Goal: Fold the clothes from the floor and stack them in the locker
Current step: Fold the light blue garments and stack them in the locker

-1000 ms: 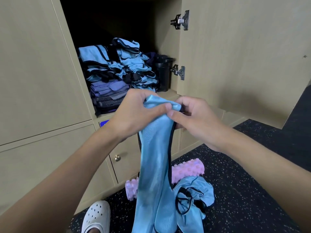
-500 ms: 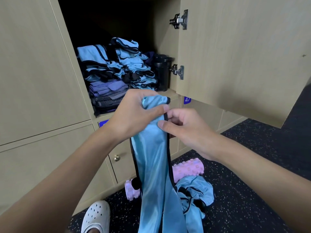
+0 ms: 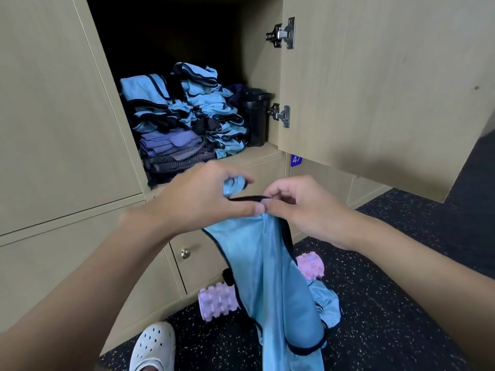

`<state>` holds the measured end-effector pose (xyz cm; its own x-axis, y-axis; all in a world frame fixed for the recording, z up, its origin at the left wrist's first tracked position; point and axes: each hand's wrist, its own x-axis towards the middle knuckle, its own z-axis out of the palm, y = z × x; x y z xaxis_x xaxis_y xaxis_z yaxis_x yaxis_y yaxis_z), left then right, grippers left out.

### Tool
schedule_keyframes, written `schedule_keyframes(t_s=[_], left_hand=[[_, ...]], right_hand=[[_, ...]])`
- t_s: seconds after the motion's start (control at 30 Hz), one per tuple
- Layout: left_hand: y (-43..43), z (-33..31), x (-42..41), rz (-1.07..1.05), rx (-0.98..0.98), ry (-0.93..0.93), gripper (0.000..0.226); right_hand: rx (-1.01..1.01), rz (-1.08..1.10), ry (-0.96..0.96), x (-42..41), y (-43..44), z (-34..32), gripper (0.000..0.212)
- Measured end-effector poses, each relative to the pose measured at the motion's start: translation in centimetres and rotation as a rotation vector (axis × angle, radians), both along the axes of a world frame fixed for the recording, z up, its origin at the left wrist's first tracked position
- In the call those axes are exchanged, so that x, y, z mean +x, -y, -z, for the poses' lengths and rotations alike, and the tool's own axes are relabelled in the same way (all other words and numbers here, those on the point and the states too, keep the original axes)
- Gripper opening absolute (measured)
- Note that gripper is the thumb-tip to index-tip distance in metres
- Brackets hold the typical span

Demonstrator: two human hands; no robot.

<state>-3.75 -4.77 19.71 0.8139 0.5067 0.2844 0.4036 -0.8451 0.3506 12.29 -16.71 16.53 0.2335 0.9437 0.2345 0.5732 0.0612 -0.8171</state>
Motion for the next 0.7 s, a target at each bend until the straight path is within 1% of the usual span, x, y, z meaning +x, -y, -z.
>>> schedule_keyframes(t_s=[0.03,0.1,0.17,0.23,0.37,0.47,0.57,0.63,0.7], left_hand=[[0.0,0.3,0.0,0.020,0.000,-0.027,0.044],[0.1,0.4,0.2,0.034,-0.007,0.000,0.035],[0.0,0.1,0.2,0.004,0.025,0.015,0.028],[-0.4,-0.3,-0.2,-0.038,0.039,0.047,0.027],[-1.4,-1.4,-1.4,-0.217,0.057,0.148,0.028],[-1.5,-1.9,-2.0,-0.369,0.161,0.098,0.029],[-1.4,-2.0,-2.2,-0.478,0.279,0.073,0.021],[-1.2,-2.1,-2.1,-0.478,0.256,0.133,0.016],[-1.0,-2.1,-1.8,-0.429,0.175,0.249,0.017]], right_hand=[[0.002,0.003,0.009,0.1,0.1,-0.1,0.011],[0.007,-0.009,0.032,0.2,0.4,-0.3,0.010],[0.007,-0.013,0.049,0.2,0.5,-0.3,0.010],[0.005,0.000,0.052,0.4,0.6,-0.4,0.009],[0.014,0.039,0.079,1.5,0.6,-0.3,0.010],[0.014,0.054,0.107,1.9,0.5,-0.3,0.010],[0.024,0.058,0.123,2.0,0.4,-0.3,0.014],[0.035,0.060,0.137,2.1,0.3,0.0,0.016],[0.038,0.076,0.163,2.1,0.2,0.2,0.014]])
